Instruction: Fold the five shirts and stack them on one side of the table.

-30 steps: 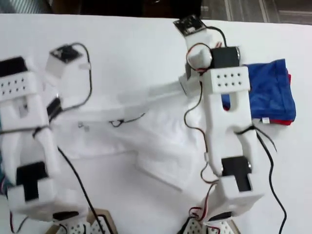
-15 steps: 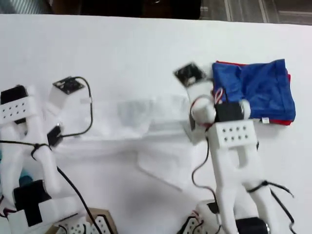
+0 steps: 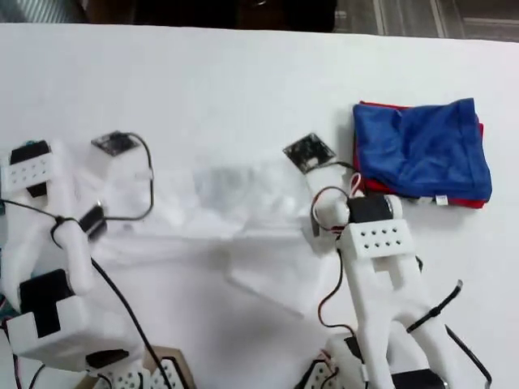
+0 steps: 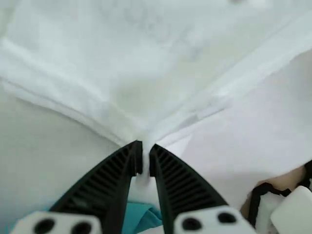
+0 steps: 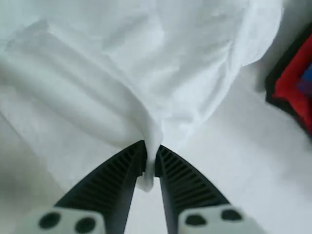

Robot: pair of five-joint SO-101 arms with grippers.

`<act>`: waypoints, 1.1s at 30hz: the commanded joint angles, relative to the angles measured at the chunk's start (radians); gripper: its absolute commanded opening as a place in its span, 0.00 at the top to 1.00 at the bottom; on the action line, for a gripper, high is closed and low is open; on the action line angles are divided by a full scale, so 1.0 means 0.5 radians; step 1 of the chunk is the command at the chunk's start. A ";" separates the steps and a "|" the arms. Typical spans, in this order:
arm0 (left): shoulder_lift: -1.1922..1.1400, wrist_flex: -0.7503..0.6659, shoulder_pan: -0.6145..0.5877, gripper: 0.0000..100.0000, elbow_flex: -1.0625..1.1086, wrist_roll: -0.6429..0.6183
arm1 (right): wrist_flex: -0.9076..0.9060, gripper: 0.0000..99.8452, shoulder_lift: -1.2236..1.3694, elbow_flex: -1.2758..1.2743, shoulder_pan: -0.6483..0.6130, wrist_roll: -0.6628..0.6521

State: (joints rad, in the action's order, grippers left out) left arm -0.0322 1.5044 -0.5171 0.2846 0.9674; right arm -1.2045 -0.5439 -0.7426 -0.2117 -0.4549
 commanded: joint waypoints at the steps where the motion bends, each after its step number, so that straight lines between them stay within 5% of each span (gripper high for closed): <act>1: 0.006 0.052 0.012 0.97 -0.422 -0.101 | 0.146 0.98 -0.038 0.396 0.005 -0.003; 12: -0.795 0.313 0.150 0.97 -2.361 -0.466 | -0.370 0.98 1.422 2.529 0.005 0.006; 19: -1.381 0.307 0.157 0.97 -3.328 -0.476 | -0.628 0.98 2.196 3.753 0.002 0.006; 25: -1.700 0.304 0.196 0.97 -3.666 -0.476 | -0.658 0.98 2.644 4.253 0.011 0.006; 33: -1.887 0.494 0.203 0.97 -3.659 -0.460 | -0.704 0.98 2.840 4.321 0.002 0.006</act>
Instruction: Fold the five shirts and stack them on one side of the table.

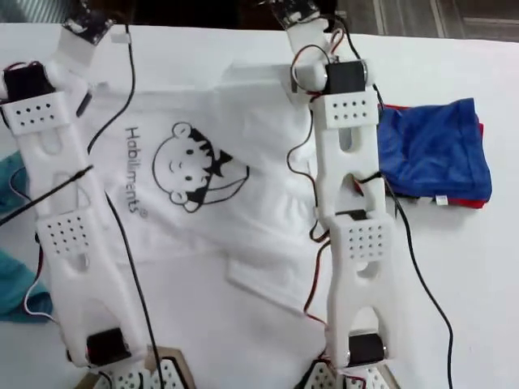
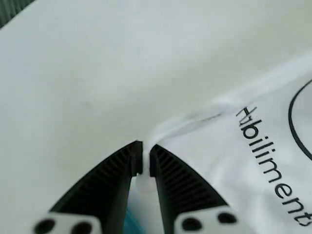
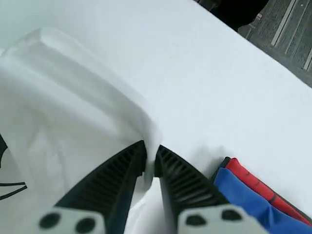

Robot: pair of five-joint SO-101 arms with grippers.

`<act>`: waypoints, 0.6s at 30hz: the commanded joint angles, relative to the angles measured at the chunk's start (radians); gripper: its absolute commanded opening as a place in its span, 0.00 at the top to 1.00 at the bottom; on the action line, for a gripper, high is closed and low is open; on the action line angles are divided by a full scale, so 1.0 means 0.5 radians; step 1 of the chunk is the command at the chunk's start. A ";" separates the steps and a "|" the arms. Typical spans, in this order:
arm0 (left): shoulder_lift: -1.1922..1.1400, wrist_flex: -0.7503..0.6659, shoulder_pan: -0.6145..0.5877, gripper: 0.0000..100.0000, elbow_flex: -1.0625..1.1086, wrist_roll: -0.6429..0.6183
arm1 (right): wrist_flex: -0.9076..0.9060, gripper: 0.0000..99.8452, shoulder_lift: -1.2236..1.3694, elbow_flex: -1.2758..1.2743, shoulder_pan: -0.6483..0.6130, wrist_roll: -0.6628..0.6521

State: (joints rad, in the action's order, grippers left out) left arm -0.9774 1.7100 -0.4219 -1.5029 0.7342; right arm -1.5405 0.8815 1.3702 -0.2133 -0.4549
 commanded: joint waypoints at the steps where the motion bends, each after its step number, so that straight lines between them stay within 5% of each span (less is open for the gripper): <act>1: -0.012 0.117 0.012 0.97 -0.084 0.006 | -0.048 0.98 -0.008 0.098 0.005 0.006; 10: 0.089 0.160 -0.117 0.97 0.087 0.006 | -0.373 0.98 -0.183 0.187 0.014 -0.003; 18: 0.669 0.157 -0.175 0.97 1.180 0.215 | -0.459 0.98 -0.207 0.123 0.020 0.003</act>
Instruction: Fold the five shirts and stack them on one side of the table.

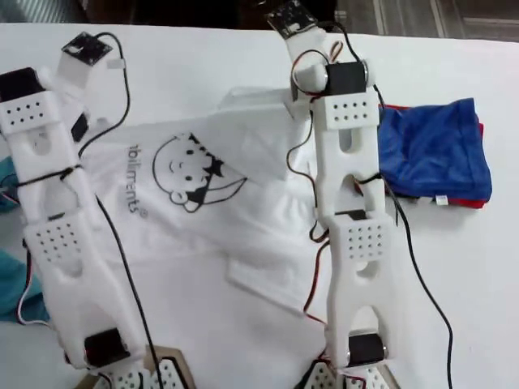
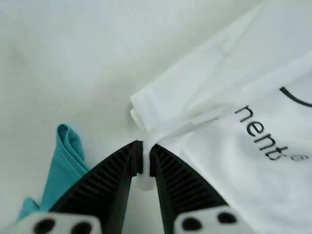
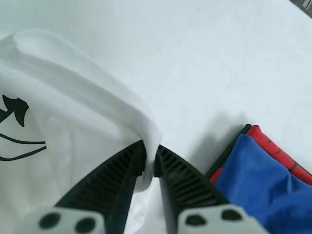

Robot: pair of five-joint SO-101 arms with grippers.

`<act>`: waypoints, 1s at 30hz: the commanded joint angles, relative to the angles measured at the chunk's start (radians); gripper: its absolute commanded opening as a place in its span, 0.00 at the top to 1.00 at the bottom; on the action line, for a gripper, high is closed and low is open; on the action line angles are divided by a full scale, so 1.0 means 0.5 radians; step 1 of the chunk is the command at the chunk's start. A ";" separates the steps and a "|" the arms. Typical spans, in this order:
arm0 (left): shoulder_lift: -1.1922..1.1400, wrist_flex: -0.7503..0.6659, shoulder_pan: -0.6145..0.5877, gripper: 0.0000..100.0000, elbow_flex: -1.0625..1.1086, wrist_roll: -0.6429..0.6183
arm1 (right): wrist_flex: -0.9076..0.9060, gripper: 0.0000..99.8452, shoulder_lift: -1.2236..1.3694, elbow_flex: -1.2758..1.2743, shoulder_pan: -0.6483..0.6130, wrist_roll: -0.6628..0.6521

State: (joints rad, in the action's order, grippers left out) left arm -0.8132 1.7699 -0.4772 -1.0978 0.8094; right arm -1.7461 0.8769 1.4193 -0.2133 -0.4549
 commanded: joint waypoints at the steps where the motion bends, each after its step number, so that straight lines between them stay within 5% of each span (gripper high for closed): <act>1: 0.420 0.034 -0.058 0.97 0.520 0.086 | -0.048 0.98 -0.210 -0.034 0.017 0.003; 12: 1.016 0.028 -0.034 0.97 1.511 0.261 | -0.048 0.98 -0.904 -1.102 -0.029 0.000; 30: 1.025 -0.015 -0.049 0.97 1.944 0.285 | 0.689 0.98 -2.039 -3.336 -0.017 -0.166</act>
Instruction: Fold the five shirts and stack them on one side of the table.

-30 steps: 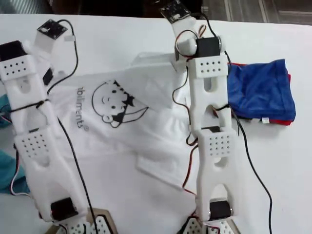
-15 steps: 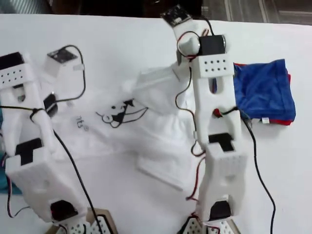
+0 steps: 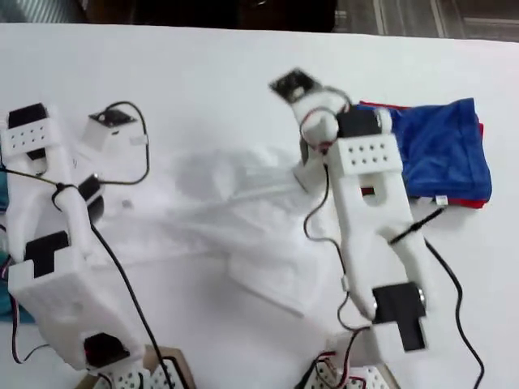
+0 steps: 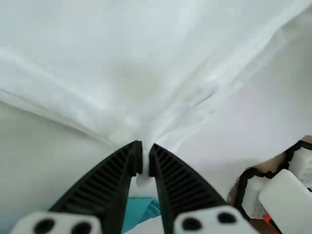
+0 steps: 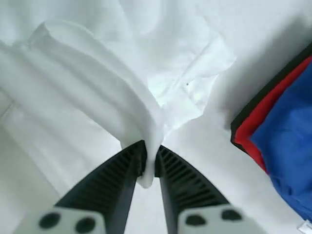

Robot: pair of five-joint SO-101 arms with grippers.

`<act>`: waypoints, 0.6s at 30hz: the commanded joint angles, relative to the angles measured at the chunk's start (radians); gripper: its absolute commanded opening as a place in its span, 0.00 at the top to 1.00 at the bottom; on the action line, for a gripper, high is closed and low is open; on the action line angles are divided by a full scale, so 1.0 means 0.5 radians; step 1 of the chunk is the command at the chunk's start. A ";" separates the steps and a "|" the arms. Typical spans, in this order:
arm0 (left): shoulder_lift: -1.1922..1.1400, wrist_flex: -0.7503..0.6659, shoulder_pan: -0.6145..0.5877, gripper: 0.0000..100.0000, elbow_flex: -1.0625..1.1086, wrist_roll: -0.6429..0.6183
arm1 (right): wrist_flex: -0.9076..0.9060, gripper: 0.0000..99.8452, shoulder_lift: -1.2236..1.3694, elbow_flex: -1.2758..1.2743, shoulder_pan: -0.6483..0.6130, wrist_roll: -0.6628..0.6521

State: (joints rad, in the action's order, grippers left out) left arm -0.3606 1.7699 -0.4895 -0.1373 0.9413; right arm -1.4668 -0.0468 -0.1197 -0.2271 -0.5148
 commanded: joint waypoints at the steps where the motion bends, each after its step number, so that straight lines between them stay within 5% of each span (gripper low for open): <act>1: 0.120 -0.012 -0.025 0.97 0.035 0.021 | 0.173 0.98 -0.219 -0.341 0.011 -0.046; 18: 0.117 -0.040 -0.021 0.97 0.345 0.135 | 0.382 0.98 -0.318 -0.835 0.336 -0.190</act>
State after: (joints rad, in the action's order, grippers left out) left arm -0.3529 1.7668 -0.4910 0.0054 0.9996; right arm -1.3057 -0.1557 -0.5017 -0.0798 -0.6022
